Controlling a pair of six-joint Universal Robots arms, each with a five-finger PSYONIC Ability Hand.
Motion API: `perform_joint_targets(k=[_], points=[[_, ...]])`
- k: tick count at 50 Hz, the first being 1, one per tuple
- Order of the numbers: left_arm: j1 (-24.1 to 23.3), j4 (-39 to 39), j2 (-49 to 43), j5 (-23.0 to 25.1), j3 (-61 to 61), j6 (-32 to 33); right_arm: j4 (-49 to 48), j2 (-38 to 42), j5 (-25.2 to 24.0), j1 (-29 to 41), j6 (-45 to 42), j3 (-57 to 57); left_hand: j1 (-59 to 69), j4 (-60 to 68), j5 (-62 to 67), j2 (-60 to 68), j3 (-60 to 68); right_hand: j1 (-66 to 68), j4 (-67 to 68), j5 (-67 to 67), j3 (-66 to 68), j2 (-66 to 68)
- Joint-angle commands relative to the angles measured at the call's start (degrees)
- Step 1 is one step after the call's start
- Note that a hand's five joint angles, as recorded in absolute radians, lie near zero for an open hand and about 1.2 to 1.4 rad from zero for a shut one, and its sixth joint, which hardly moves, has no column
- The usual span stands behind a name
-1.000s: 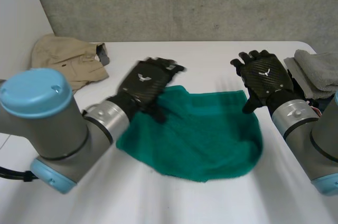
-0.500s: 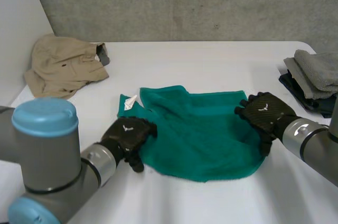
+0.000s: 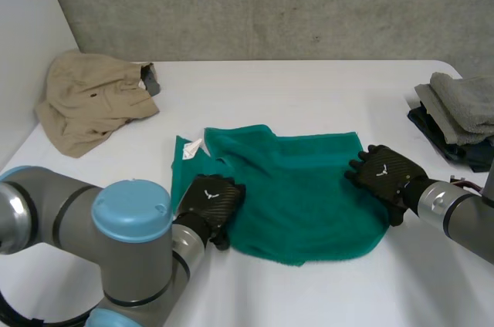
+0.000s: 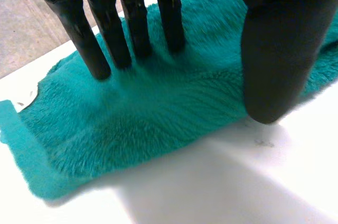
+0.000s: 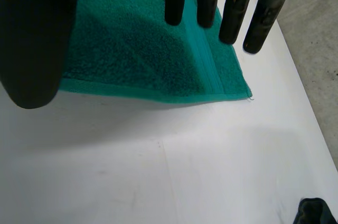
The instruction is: Fold the laundry.
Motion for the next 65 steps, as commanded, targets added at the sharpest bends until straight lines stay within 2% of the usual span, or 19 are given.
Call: perform_joint_targets(k=[1, 4, 7, 10, 13, 18, 23, 28, 32, 37, 42, 49, 54, 56, 57, 59, 61, 65], points=[[-1.4, 0.5, -1.3, -0.8, 3.2, 0.2, -2.2, 3.6, -2.4, 0.0, 0.9, -1.5, 39.4, 39.9, 39.7, 39.9, 39.9, 29.9, 28.2, 28.2, 29.3, 28.9], [-1.4, 0.4, -0.9, -1.8, 3.8, 0.2, -2.2, 4.8, -3.8, 0.0, 1.3, -2.2, 47.4, 47.8, 47.7, 47.9, 47.9, 44.9, 43.2, 43.2, 44.3, 43.9], [-1.5, 0.0, 1.0, -2.9, 5.2, 0.2, -2.1, 4.9, -4.8, 0.2, 2.6, -3.0, 52.6, 53.1, 52.9, 53.1, 53.1, 67.8, 66.2, 66.1, 67.2, 66.9], [-1.4, -0.4, 4.4, -3.0, 6.2, 0.2, -1.9, 4.4, -4.9, 0.1, 5.3, -3.8, 52.6, 53.1, 52.9, 53.1, 53.1, 67.9, 66.3, 66.2, 67.3, 66.9], [-1.1, -0.5, 8.6, -2.8, 7.1, 0.2, -1.3, 2.4, -4.6, 0.1, 11.5, -5.1, 52.6, 53.1, 52.9, 53.1, 53.1, 67.9, 66.3, 66.2, 67.3, 66.9], [-0.2, -2.8, 14.6, -2.4, 10.0, 0.2, 0.0, -7.7, -4.3, 0.1, 23.8, -7.4, 52.6, 53.1, 52.9, 53.1, 53.1, 67.9, 66.3, 66.2, 67.3, 66.9], [2.8, -8.1, 18.0, -2.0, 14.5, 0.1, 0.2, -14.1, -3.2, 0.0, 30.6, -10.6, 52.6, 53.1, 52.9, 53.1, 53.1, 67.9, 66.3, 66.2, 67.3, 66.9], [5.0, -12.8, 20.3, 1.6, 18.7, -0.2, 1.2, -22.6, 0.2, 0.2, 35.2, -14.1, 52.6, 53.1, 52.9, 53.1, 53.1, 67.9, 66.3, 66.2, 67.3, 66.9], [6.5, -14.0, 20.5, 4.3, 20.3, -0.5, 1.2, -25.4, 2.5, 0.7, 37.3, -15.7, 52.6, 53.1, 52.9, 53.1, 53.1, 67.9, 66.3, 66.2, 67.3, 66.9], [9.9, -14.2, 18.6, 4.9, 21.6, -0.3, 1.0, -24.3, 3.8, 4.6, 37.2, -16.9, 52.6, 53.1, 52.9, 53.1, 53.1, 67.9, 66.3, 66.2, 67.3, 66.9], [12.4, -13.9, 10.7, 4.8, 24.3, 0.0, 1.5, -14.9, 7.3, 12.0, 36.4, -19.0, 52.6, 53.1, 52.9, 53.1, 53.1, 67.9, 66.3, 66.2, 67.3, 66.9], [16.9, -13.7, 0.1, 5.1, 27.7, 0.2, 1.4, -5.4, 8.9, 17.0, 36.1, -19.0, 51.8, 52.2, 52.1, 52.3, 52.3, 67.9, 66.3, 66.2, 67.3, 66.9], [17.3, -11.5, -5.6, 5.1, 28.6, 0.9, 1.0, 1.1, 8.9, 20.2, 36.5, -20.1, 34.5, 34.9, 34.8, 35.0, 35.0, 67.9, 66.3, 66.2, 67.3, 66.9], [17.4, -9.3, -7.6, 5.0, 28.6, 2.3, 1.0, 2.7, 9.3, 20.5, 36.6, -20.8, 22.4, 22.8, 22.7, 22.9, 22.9, 49.9, 48.2, 48.2, 49.3, 48.9], [17.4, -8.5, -8.0, 4.9, 28.6, 2.9, 1.0, 4.0, 10.1, 20.6, 36.6, -21.4, 17.7, 18.1, 18.0, 18.2, 18.2, 34.2, 32.5, 32.5, 33.5, 33.2], [17.3, -7.1, -8.4, 4.7, 28.5, 4.6, 1.1, 4.5, 11.2, 20.6, 36.6, -22.0, 3.3, 3.7, 3.6, 3.8, 3.8, 19.6, 17.9, 17.9, 19.0, 18.6], [17.3, -7.0, -8.3, 4.4, 28.2, 5.6, 1.3, 4.3, 13.5, 20.5, 36.7, -22.2, -3.2, -2.7, -2.9, -2.7, -2.7, 0.3, -1.4, -1.4, -0.3, -0.7], [16.6, -7.1, -7.6, 4.4, 26.3, 6.4, 1.6, 1.7, 16.4, 20.2, 38.0, -20.9, -7.1, -6.6, -6.8, -6.6, -6.6, -2.1, -3.7, -3.8, -2.7, -3.1]])
